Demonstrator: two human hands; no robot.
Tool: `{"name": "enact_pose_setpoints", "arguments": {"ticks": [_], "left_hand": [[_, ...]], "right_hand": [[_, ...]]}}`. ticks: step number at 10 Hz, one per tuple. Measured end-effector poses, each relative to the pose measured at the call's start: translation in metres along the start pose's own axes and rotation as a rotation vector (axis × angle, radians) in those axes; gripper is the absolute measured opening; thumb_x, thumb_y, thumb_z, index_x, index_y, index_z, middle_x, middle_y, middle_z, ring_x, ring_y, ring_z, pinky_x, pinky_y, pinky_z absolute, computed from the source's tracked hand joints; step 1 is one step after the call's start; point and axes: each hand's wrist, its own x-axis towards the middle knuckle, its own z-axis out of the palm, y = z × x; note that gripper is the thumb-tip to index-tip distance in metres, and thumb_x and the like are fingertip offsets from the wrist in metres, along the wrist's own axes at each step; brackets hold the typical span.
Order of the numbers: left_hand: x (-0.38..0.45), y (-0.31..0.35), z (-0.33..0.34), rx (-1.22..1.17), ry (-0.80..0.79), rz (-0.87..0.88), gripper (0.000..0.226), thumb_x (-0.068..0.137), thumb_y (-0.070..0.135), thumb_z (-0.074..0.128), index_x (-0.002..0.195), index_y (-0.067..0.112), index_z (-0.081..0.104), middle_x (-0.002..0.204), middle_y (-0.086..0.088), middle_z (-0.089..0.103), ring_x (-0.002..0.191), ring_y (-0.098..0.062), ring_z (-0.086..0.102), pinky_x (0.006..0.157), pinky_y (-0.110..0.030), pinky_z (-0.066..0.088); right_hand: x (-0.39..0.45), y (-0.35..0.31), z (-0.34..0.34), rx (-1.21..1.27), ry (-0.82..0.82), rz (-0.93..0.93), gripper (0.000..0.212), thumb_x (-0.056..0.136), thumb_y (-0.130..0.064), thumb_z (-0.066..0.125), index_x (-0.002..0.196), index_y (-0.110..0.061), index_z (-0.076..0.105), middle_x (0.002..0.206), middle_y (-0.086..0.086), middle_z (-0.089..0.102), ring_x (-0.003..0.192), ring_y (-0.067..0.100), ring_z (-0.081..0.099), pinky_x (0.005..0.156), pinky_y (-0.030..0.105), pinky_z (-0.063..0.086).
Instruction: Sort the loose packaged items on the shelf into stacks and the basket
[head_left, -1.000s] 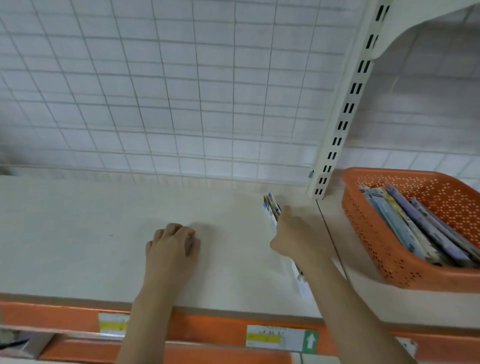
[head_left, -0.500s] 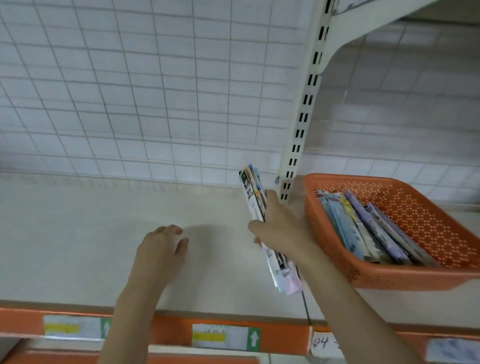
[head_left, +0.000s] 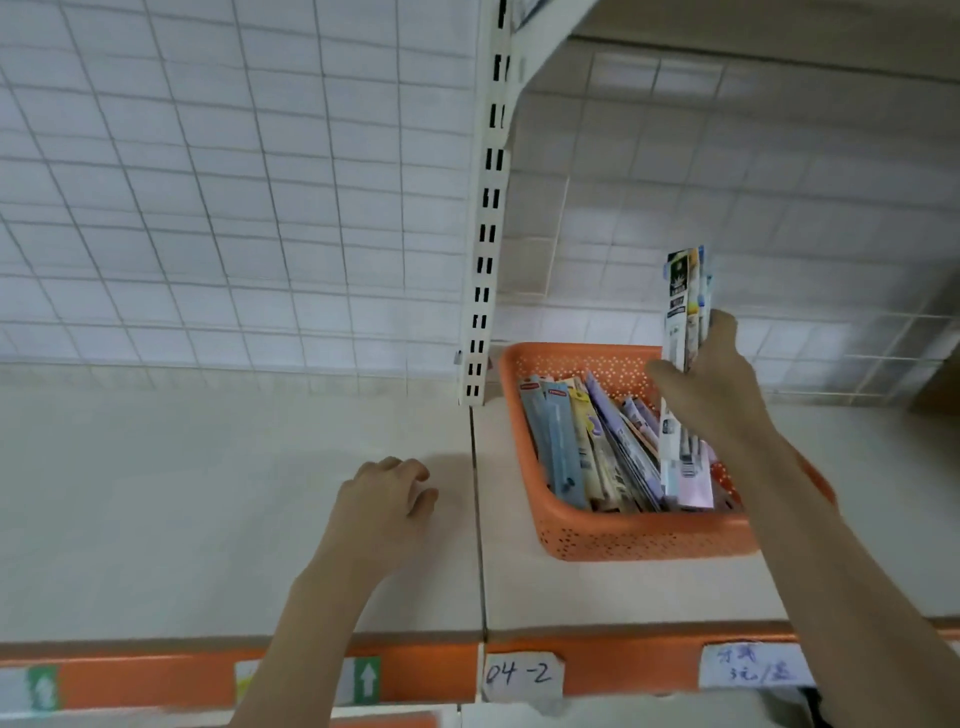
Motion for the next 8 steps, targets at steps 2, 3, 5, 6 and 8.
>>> {"name": "enact_pose_setpoints", "arguments": {"ticks": [2,3,5,6,8], "left_hand": [[-0.01,0.001,0.011,0.02,0.111,0.03,0.023,0.092,0.025,0.05,0.106,0.014,0.064,0.111,-0.001,0.063,0.103,-0.026,0.056,0.086,-0.035,0.042],[-0.014,-0.001,0.013,-0.012,0.146,0.052,0.022,0.09,0.024,0.052,0.098,0.012,0.068,0.103,-0.004,0.067,0.095,-0.029,0.06,0.081,-0.037,0.045],[-0.016,0.001,0.014,-0.019,0.139,0.017,0.022,0.088,0.024,0.053,0.097,0.011,0.068,0.102,-0.004,0.067,0.097,-0.029,0.06,0.083,-0.037,0.045],[-0.017,0.001,0.015,-0.029,0.149,0.001,0.02,0.087,0.022,0.056,0.097,0.011,0.068,0.103,-0.004,0.067,0.098,-0.03,0.059,0.084,-0.038,0.044],[-0.015,-0.002,0.019,-0.007,0.146,-0.007,0.019,0.087,0.019,0.06,0.102,0.01,0.068,0.108,-0.004,0.067,0.101,-0.028,0.06,0.087,-0.037,0.045]], "right_hand": [[-0.009,0.031,0.01,-0.033,-0.163,0.015,0.067,0.089,-0.006,0.057,0.14,-0.016,0.014,0.107,0.003,0.052,0.072,0.009,0.05,0.048,0.013,0.036],[-0.009,0.039,0.012,-0.128,-0.241,0.024,0.071,0.089,-0.014,0.06,0.144,-0.019,0.014,0.11,0.003,0.049,0.069,0.006,0.051,0.05,0.013,0.034],[-0.008,0.049,0.007,-0.503,-0.377,0.024,0.074,0.08,-0.058,0.06,0.136,-0.015,0.04,0.136,0.008,0.05,0.123,0.028,0.047,0.102,0.041,0.04],[-0.011,0.049,-0.001,-0.458,-0.297,-0.003,0.062,0.087,-0.059,0.048,0.129,-0.014,0.045,0.122,0.007,0.058,0.106,0.023,0.053,0.083,0.031,0.041],[-0.022,0.062,-0.029,-0.211,-0.068,-0.15,0.021,0.093,-0.029,0.052,0.105,-0.019,0.065,0.099,-0.008,0.066,0.091,0.011,0.058,0.08,0.023,0.037]]}}
